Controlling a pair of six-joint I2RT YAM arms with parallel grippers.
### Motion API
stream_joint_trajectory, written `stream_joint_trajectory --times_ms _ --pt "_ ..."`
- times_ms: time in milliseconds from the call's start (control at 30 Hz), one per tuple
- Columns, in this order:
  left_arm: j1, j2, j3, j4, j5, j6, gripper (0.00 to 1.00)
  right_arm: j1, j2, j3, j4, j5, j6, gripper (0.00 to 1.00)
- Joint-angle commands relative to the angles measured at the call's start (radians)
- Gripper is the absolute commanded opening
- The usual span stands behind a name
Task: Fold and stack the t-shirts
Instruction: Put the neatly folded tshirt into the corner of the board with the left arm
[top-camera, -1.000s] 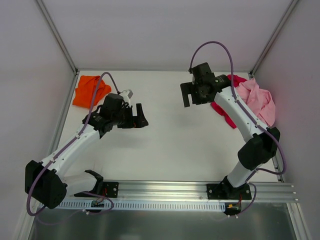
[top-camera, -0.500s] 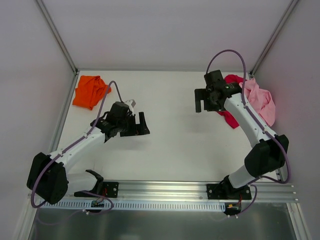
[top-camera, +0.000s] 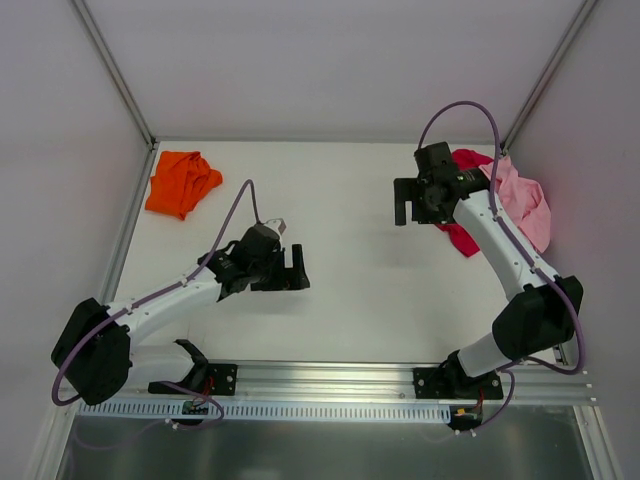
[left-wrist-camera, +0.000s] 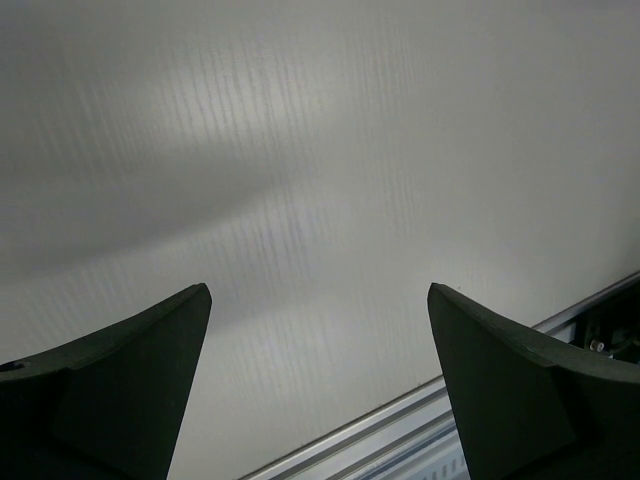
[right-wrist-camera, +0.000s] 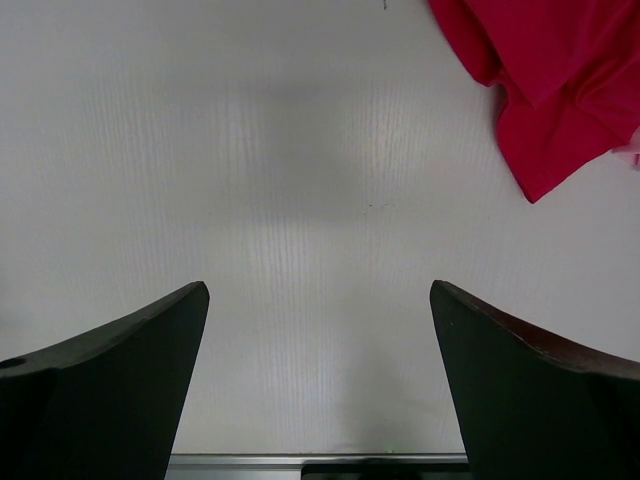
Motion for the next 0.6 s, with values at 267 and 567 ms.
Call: stream_joint_trajectory --times_ms 267,567 --pt "-0.001 -0.007 0.009 -0.006 -0.096 -0.017 0.92 -0.009 -0.047 0.004 0.033 -0.027 0.004 1.00" --pt "-0.001 0.005 0.014 -0.006 -0.098 -0.015 0.92 -0.009 -0.048 -0.002 0.037 -0.033 0.001 1.00"
